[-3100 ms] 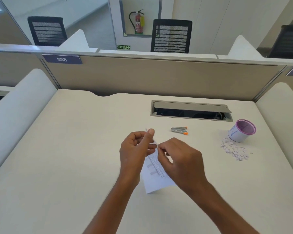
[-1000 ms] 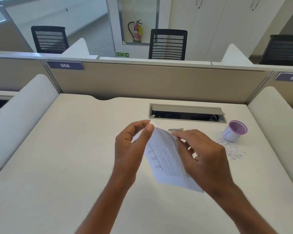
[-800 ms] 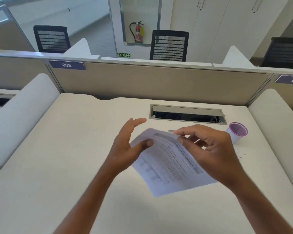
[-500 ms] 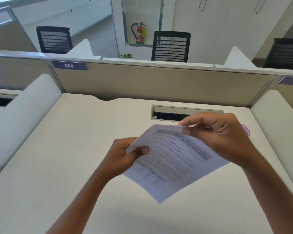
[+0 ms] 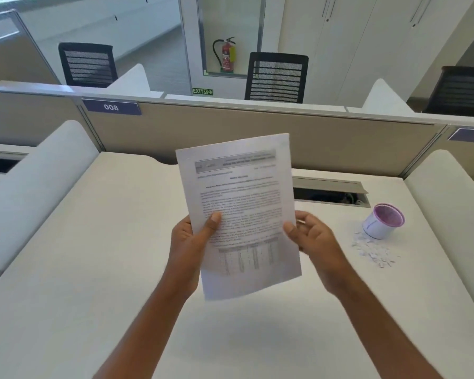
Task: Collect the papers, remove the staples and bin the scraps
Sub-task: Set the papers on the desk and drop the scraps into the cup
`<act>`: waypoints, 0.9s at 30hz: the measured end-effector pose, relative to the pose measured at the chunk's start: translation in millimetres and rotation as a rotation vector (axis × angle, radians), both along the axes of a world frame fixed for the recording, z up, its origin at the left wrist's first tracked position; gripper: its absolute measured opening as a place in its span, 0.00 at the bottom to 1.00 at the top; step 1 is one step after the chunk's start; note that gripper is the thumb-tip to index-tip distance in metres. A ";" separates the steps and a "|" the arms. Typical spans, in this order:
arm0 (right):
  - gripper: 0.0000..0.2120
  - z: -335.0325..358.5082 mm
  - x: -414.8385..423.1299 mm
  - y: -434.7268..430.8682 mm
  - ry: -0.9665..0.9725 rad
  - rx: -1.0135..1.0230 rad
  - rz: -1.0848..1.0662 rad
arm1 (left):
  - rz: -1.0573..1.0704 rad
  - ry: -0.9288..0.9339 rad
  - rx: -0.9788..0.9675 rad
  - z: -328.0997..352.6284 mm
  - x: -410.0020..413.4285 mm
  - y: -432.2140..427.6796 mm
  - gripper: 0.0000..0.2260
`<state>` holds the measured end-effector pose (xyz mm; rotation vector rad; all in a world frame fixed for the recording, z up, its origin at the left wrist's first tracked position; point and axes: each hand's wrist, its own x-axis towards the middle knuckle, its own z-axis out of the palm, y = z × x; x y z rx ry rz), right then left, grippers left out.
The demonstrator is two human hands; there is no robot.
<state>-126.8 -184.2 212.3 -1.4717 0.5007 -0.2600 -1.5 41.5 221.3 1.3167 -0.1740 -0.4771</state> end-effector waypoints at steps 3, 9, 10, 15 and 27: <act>0.09 -23.8 -1.5 18.4 0.103 -0.022 -0.040 | 0.065 0.102 -0.032 -8.8 3.3 -2.4 0.12; 0.06 -55.1 12.5 34.9 0.249 -0.217 -0.154 | 0.111 0.274 0.072 -40.0 15.5 -9.3 0.11; 0.06 -58.8 15.6 35.9 0.261 -0.231 -0.164 | 0.111 0.280 0.103 -45.9 18.3 -10.0 0.11; 0.07 -83.3 30.9 34.3 0.239 -0.076 -0.222 | 0.154 0.281 0.302 -78.5 33.7 -9.9 0.11; 0.06 -138.0 107.6 29.7 0.254 0.180 -0.266 | 0.239 0.000 0.674 -120.6 73.5 -23.7 0.15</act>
